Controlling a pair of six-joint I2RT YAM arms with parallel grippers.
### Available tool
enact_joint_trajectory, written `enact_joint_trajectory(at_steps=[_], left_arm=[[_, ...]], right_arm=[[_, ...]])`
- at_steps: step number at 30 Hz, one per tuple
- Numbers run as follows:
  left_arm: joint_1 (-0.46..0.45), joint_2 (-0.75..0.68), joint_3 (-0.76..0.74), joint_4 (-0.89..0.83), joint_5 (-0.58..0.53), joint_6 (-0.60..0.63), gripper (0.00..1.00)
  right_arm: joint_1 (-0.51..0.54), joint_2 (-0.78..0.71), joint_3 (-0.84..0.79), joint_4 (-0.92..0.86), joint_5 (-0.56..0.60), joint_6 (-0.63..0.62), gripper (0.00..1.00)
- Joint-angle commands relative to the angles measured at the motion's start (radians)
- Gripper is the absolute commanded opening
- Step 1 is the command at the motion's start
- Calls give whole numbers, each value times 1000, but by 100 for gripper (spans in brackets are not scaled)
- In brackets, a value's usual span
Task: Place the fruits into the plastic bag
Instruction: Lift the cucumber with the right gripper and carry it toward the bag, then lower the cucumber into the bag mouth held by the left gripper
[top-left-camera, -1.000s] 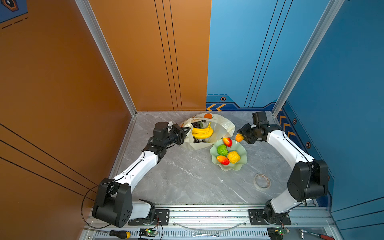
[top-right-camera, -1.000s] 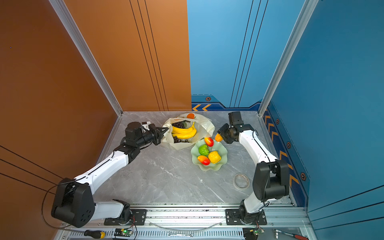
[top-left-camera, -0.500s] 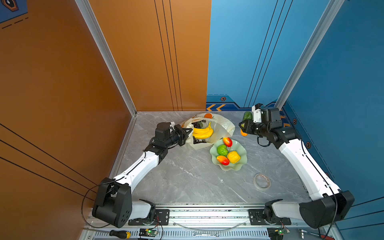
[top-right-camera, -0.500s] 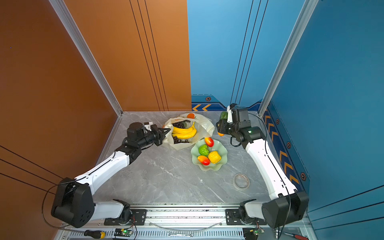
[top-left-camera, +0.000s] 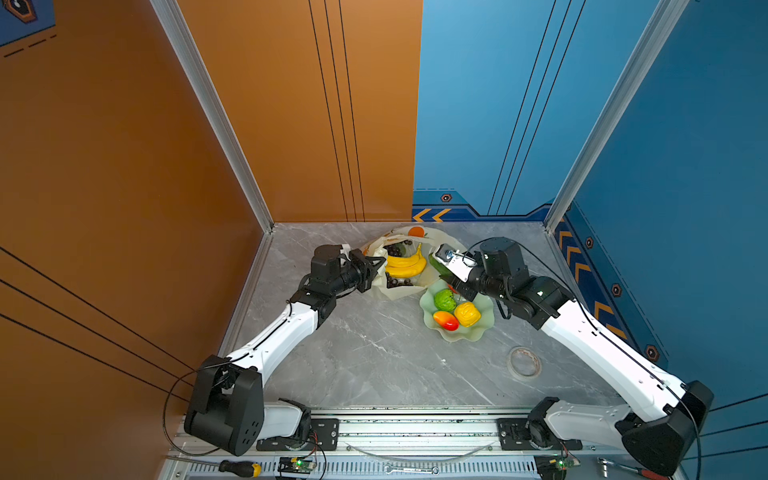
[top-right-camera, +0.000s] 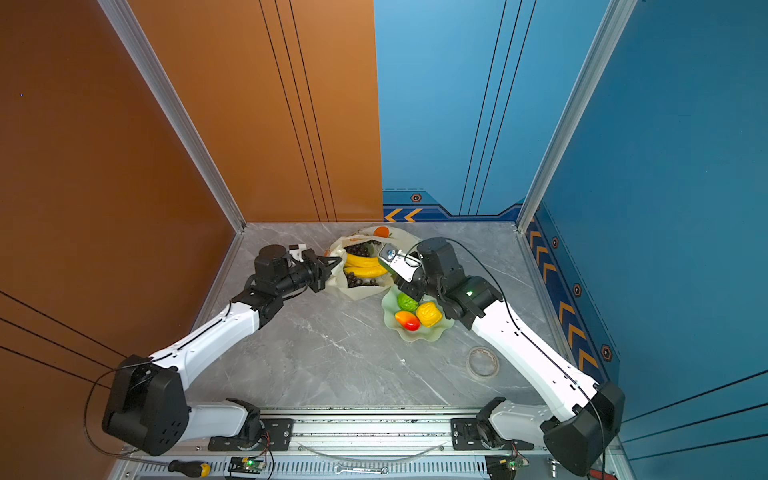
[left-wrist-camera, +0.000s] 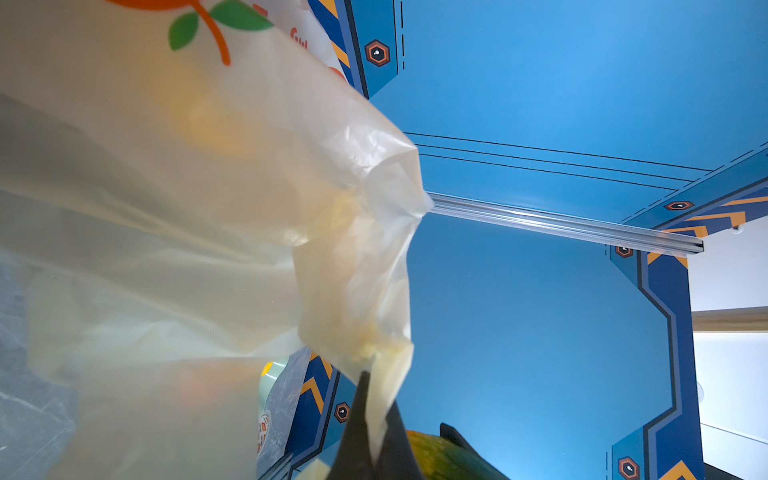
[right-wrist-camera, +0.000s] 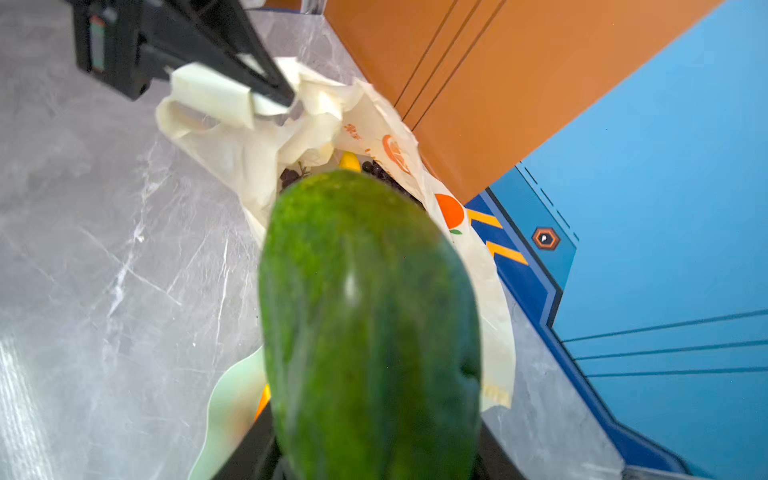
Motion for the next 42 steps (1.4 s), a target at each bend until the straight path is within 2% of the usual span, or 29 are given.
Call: enact_joint_trajectory(at_steps=[1, 7, 13, 25, 28, 42], left_arm=[[-7, -19, -9, 3, 3, 7, 0], [-10, -26, -12, 1, -1, 3, 0], [-16, -36, -6, -10, -9, 2, 0], [-27, -60, -5, -28, -28, -1, 0], [-29, -63, -2, -36, -30, -1, 0], [-32, -73, 28, -66, -34, 9, 0]], right_arm=[[43, 40, -16, 107, 105, -260, 48], [102, 159, -11, 241, 130, -369, 48], [109, 275, 34, 305, 128, -414, 48], [60, 452, 101, 335, 93, -379, 48], [21, 488, 121, 338, 90, -363, 48], [-4, 671, 260, 291, 158, -318, 48]])
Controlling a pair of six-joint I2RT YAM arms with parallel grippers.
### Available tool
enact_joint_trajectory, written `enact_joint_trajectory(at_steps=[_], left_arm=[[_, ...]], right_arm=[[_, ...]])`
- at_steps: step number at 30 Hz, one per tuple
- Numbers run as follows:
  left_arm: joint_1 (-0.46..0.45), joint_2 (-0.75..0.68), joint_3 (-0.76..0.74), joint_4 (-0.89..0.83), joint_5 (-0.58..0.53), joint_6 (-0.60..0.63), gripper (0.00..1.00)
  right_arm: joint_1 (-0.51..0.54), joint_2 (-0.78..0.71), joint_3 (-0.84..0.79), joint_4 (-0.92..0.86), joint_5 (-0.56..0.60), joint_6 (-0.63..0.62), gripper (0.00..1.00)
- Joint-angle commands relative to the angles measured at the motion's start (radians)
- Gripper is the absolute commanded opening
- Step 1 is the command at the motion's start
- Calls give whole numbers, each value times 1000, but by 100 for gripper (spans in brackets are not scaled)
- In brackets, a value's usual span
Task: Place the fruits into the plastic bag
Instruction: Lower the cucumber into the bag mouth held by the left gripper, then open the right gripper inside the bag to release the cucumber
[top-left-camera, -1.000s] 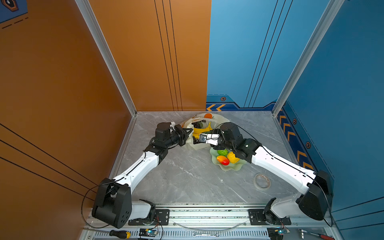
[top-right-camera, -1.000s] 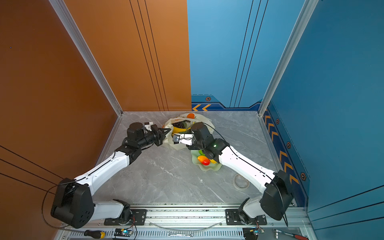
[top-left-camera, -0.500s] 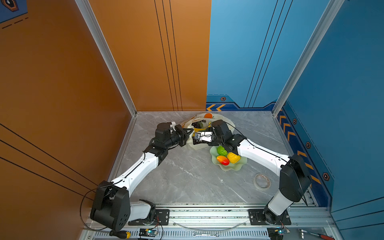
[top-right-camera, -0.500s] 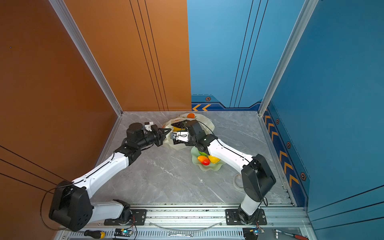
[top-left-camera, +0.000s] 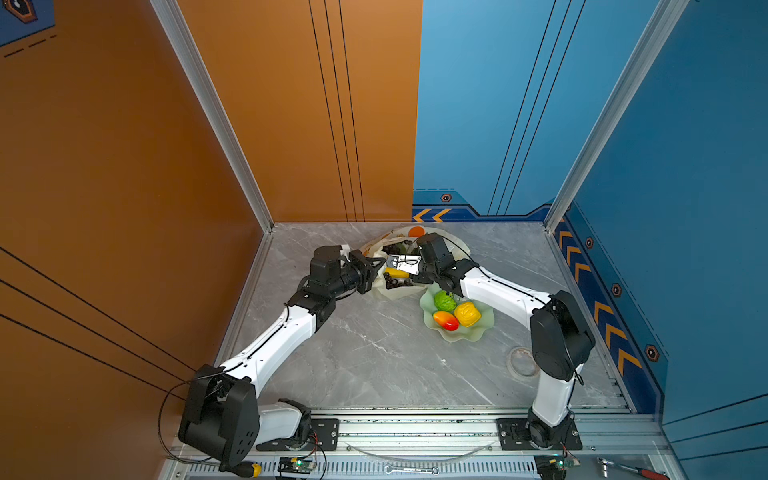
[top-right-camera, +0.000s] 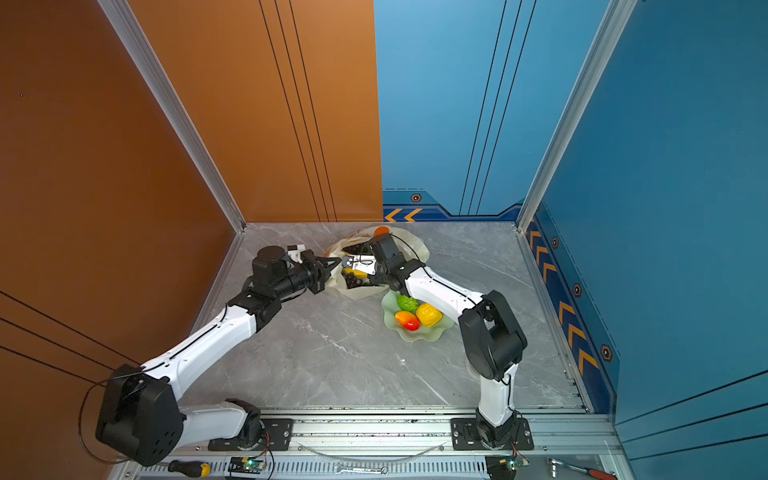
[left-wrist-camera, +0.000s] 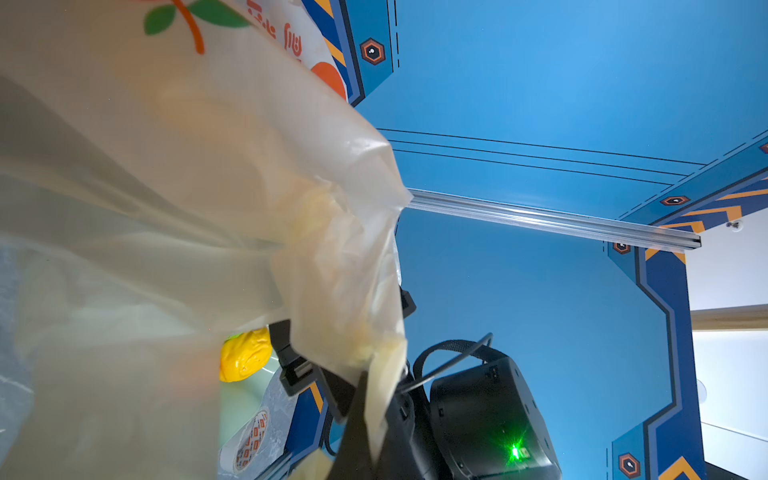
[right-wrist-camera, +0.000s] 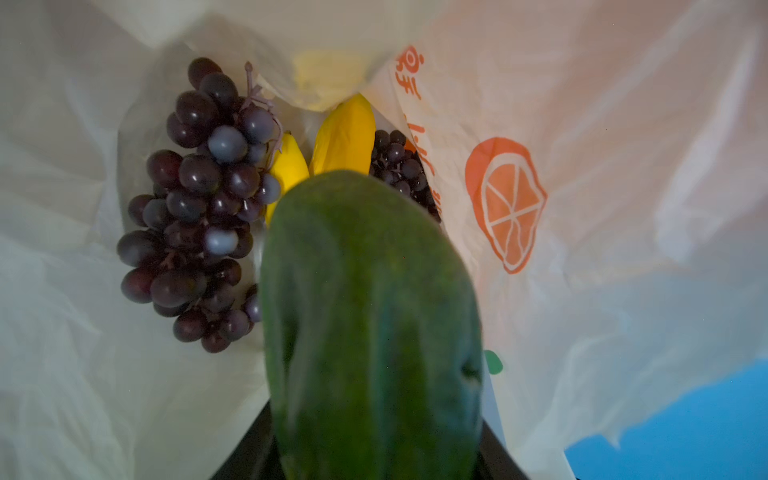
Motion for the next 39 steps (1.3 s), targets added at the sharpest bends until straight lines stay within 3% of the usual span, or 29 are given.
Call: enact_joint_trajectory(at_steps=[1, 16, 23, 25, 28, 29, 39], left_arm=[[-6, -24, 29, -21, -2, 10, 0], [6, -7, 37, -49, 19, 14, 0], [18, 45, 81, -48, 44, 15, 0], [19, 56, 91, -46, 49, 13, 0], [23, 70, 101, -46, 56, 14, 0], [24, 74, 105, -47, 58, 14, 0], [27, 91, 120, -45, 56, 15, 0]], right_arm=[[-7, 43, 55, -24, 34, 45, 48], [-2, 282, 275, 6, 263, 84, 52], [-7, 374, 381, 29, 347, 100, 60], [-8, 391, 406, 30, 360, 108, 66], [-11, 401, 413, 71, 379, 106, 96], [-12, 400, 413, 75, 379, 104, 100], [-18, 352, 401, 60, 368, 139, 100]])
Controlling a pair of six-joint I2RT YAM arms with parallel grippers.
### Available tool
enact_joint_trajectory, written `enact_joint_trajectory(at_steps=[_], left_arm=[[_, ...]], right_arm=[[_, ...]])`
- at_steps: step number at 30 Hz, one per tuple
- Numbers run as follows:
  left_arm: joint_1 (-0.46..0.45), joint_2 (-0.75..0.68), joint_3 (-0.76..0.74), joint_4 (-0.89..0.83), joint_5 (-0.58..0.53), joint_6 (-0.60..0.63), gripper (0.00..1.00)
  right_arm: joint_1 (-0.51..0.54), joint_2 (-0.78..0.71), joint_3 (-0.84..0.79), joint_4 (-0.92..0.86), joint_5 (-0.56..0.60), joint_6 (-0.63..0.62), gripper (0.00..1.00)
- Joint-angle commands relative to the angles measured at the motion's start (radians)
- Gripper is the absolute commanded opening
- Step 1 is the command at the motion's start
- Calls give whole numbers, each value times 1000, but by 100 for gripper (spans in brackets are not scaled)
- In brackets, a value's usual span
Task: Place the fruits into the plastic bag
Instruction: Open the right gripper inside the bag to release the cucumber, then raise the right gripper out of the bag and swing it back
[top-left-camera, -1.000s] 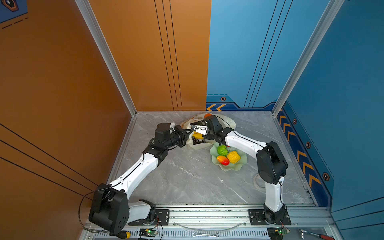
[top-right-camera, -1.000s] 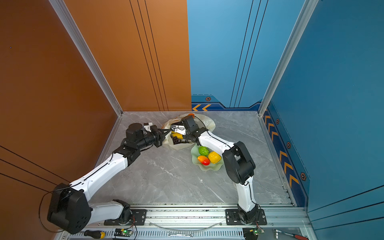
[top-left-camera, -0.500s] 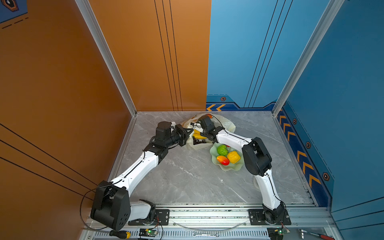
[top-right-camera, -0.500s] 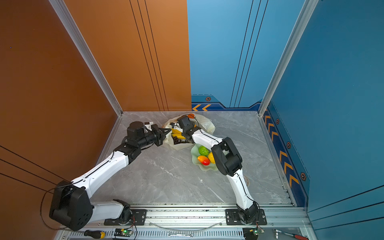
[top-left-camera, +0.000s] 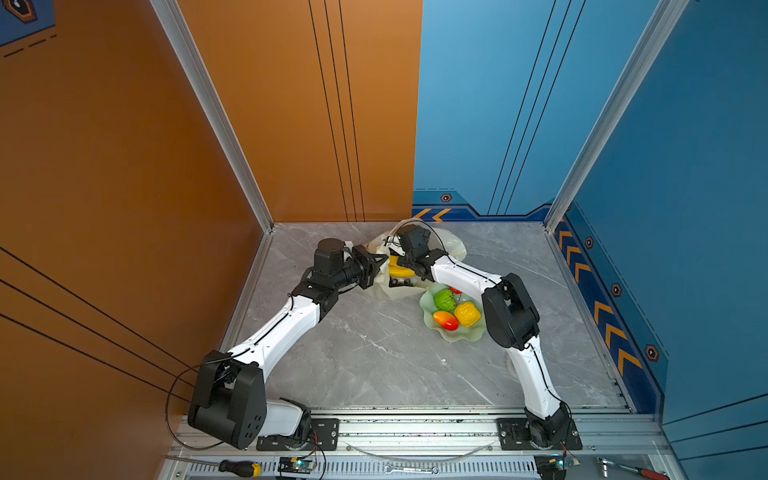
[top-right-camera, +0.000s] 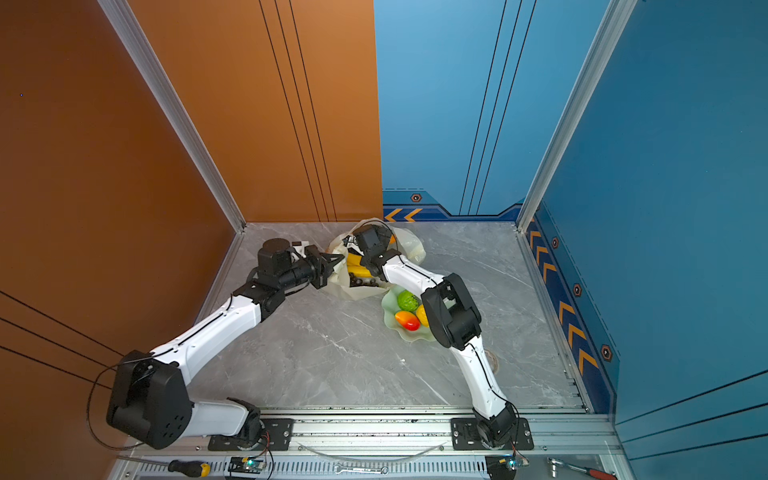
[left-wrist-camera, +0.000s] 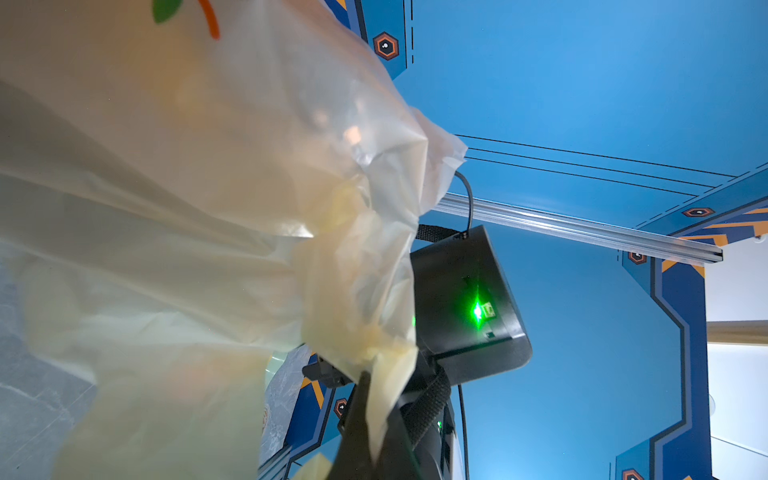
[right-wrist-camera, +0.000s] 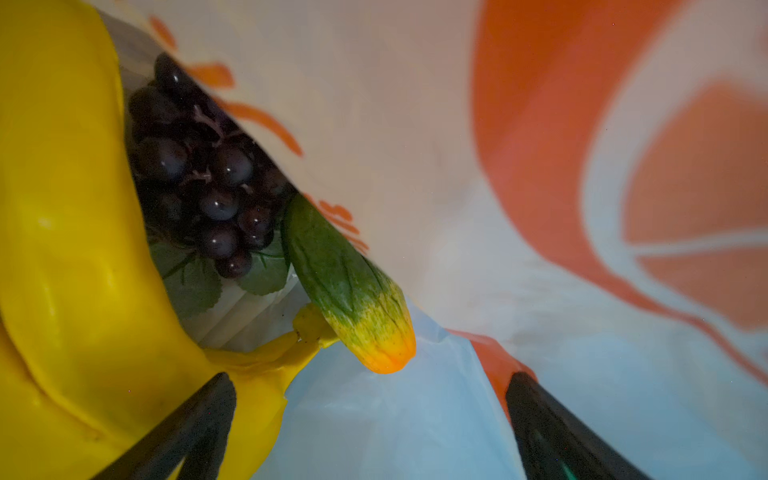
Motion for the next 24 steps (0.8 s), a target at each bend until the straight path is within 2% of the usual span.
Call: enact_joint_trajectory(at_steps=[1, 8, 17, 24], left_arm=[[11, 9, 39, 0, 23, 16, 0], [11, 12, 41, 13, 20, 18, 0], [21, 24, 44, 38, 27, 20, 0], [39, 32, 43, 57, 47, 19, 0]], right_arm=[[-5, -47, 8, -5, 13, 49, 100], [4, -119, 7, -77, -16, 128, 100], [6, -231, -13, -253, -119, 229, 98], [4, -341, -80, -353, -204, 414, 96]])
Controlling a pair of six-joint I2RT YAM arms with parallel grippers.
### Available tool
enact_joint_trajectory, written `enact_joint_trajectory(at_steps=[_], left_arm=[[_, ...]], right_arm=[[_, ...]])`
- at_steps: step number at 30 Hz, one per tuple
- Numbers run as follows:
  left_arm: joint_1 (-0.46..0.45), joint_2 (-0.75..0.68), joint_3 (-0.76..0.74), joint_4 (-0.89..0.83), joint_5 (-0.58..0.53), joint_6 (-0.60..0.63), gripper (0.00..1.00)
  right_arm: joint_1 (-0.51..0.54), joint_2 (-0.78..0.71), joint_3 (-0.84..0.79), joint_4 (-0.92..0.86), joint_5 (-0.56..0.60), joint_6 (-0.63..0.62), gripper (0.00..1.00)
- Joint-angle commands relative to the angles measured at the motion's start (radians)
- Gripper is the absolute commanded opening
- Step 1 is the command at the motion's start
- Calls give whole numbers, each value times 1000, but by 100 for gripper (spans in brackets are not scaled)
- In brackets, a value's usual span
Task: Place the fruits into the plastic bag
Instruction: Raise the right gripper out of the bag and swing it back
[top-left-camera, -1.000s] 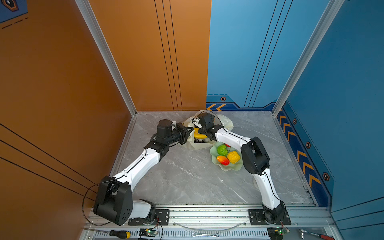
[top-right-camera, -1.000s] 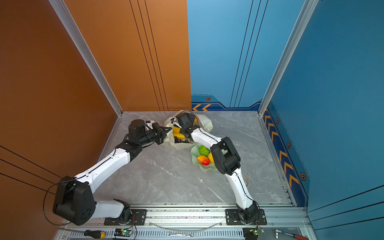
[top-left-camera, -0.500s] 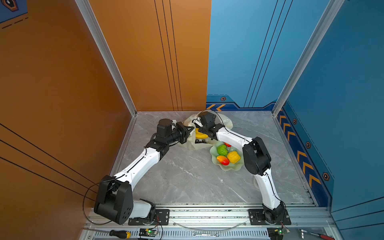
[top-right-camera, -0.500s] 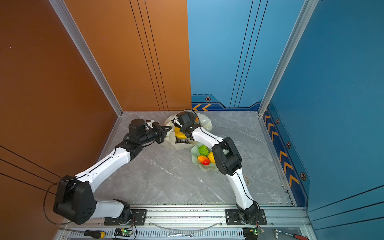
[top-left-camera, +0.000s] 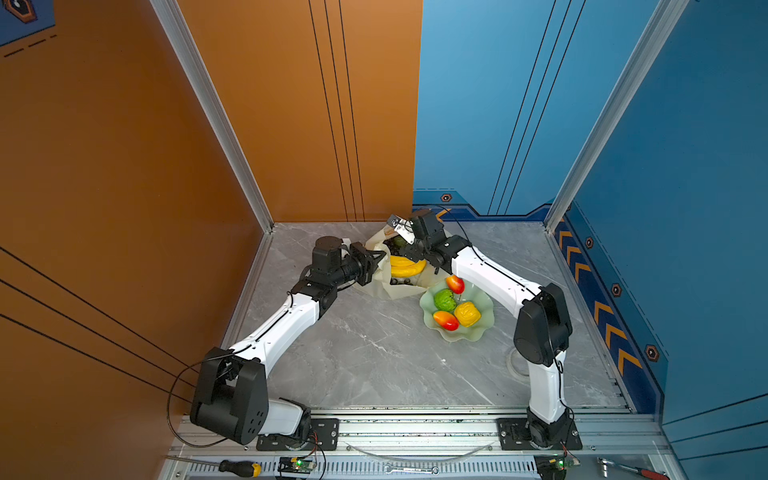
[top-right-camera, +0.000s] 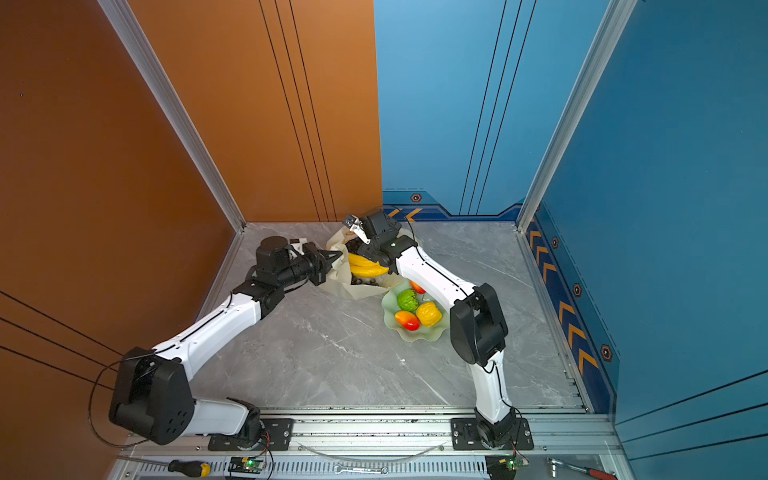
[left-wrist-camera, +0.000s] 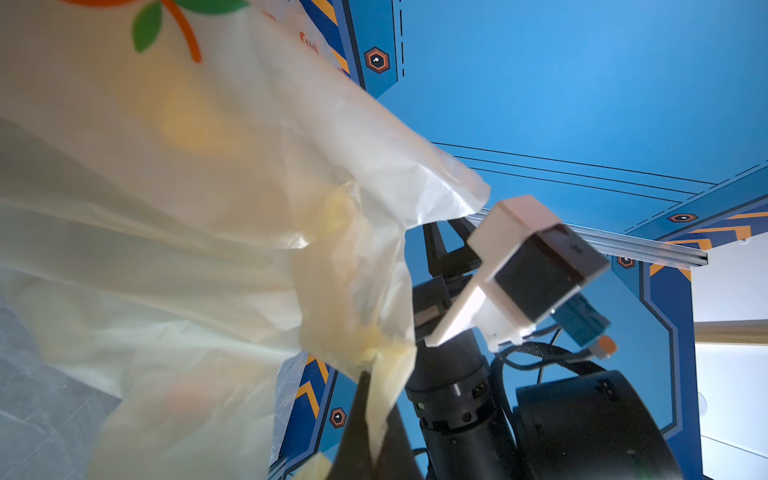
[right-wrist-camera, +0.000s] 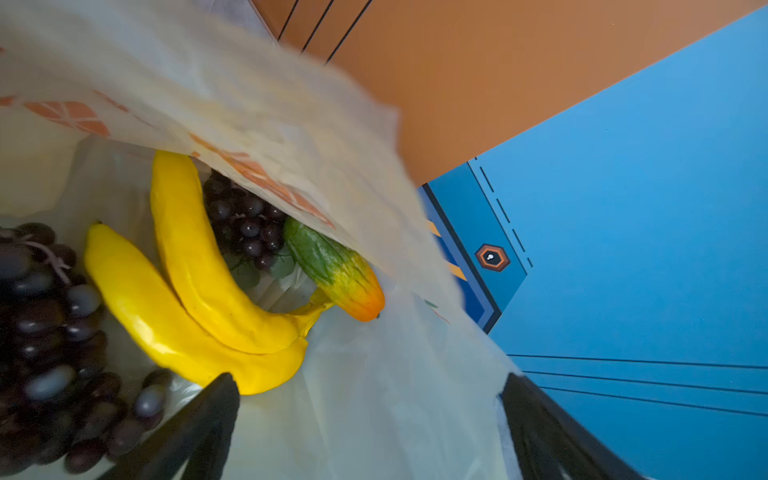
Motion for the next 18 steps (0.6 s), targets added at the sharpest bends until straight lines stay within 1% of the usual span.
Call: enact_joint_trajectory(at_steps=[1, 7, 11, 14, 18], left_arm=[[14, 12, 31, 28, 38, 17, 0], [23, 14, 26, 42, 53, 13, 0], [26, 16, 26, 44, 58, 13, 0], [26, 14, 26, 45, 60, 17, 0], [27, 4, 17, 45, 52, 22, 0]], right_arm=[[3, -84, -53, -101, -73, 160, 95], [1, -235, -102, -124, -173, 391, 94], [-12, -348, -116, -121, -200, 538, 93], [-46, -435, -126, -128, -225, 683, 92], [-123, -533, -124, -204, -291, 880, 93]])
